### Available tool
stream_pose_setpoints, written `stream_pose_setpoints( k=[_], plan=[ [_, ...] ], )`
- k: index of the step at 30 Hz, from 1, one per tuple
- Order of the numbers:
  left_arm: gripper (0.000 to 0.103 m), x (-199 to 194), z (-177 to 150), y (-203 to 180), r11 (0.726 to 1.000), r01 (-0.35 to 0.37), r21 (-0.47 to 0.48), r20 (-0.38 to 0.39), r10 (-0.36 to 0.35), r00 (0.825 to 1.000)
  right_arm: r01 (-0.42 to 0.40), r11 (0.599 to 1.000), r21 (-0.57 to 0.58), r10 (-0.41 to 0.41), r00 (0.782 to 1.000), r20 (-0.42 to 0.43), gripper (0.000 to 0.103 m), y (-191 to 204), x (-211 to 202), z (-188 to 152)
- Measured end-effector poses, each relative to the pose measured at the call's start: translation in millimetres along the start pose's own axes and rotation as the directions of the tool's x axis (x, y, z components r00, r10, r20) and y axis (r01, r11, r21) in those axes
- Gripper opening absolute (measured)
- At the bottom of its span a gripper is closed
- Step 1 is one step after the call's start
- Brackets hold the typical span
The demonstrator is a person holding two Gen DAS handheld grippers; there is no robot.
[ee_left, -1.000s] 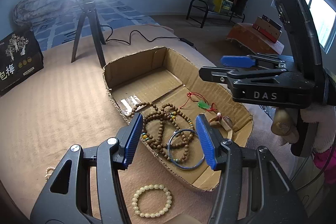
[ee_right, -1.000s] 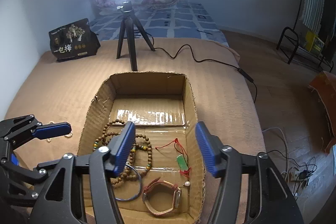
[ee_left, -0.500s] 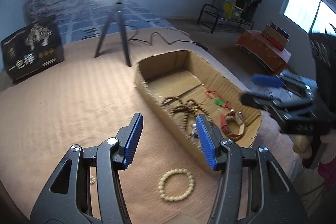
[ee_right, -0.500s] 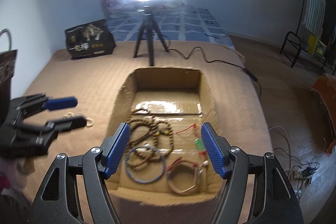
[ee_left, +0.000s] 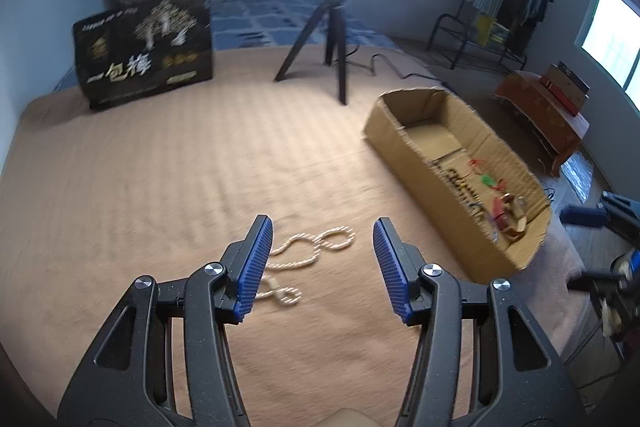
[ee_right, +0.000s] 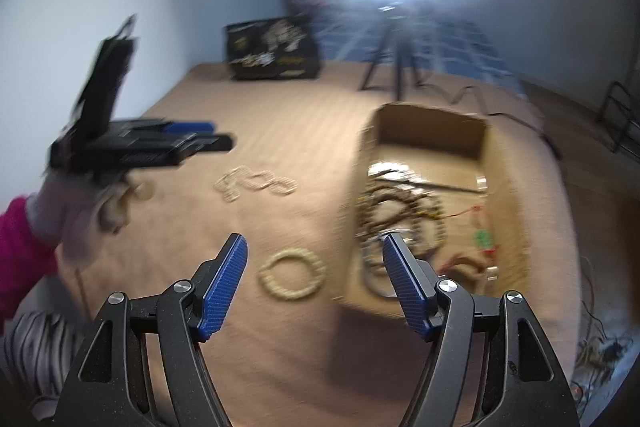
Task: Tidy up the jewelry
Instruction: 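Close the right tool on the cream bead bracelet while the left tool grasps the pearl necklace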
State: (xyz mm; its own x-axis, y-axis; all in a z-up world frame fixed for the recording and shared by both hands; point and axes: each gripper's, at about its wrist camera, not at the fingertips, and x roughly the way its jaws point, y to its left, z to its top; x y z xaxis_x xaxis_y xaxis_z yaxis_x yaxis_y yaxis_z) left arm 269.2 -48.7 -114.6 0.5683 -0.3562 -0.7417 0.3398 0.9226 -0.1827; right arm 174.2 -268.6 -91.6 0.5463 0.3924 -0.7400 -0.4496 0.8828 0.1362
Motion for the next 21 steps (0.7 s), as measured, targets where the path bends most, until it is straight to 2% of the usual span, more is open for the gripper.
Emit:
stream_pose_setpoints(
  k=[8, 10, 15, 21],
  plan=[
    [0.054, 11.7, -22.8, 24.7, 0.999, -0.003, -0.036, -0.077, 0.0, 0.997, -0.048, 0.996, -0.073, 0.04, 0.993, -0.109, 0.07, 31.2, 38.7, -9.4],
    [0.054, 17.7, -29.5, 26.9, 0.999, -0.011, -0.035, -0.099, 0.007, 0.995, -0.057, 0.995, -0.085, 0.045, 0.99, -0.137, 0.065, 35.4, 48.5, -10.9],
    [0.054, 31.2, -38.6, 35.7, 0.998, -0.03, -0.055, -0.135, 0.022, 0.991, -0.064, 0.992, -0.105, 0.042, 0.979, -0.2, 0.063, 42.2, 70.4, -14.3],
    [0.054, 46.0, -34.9, 44.0, 0.995, -0.044, -0.089, -0.162, 0.03, 0.986, -0.053, 0.987, -0.153, 0.012, 0.967, -0.254, 0.061, 52.8, 90.7, -17.1]
  ],
)
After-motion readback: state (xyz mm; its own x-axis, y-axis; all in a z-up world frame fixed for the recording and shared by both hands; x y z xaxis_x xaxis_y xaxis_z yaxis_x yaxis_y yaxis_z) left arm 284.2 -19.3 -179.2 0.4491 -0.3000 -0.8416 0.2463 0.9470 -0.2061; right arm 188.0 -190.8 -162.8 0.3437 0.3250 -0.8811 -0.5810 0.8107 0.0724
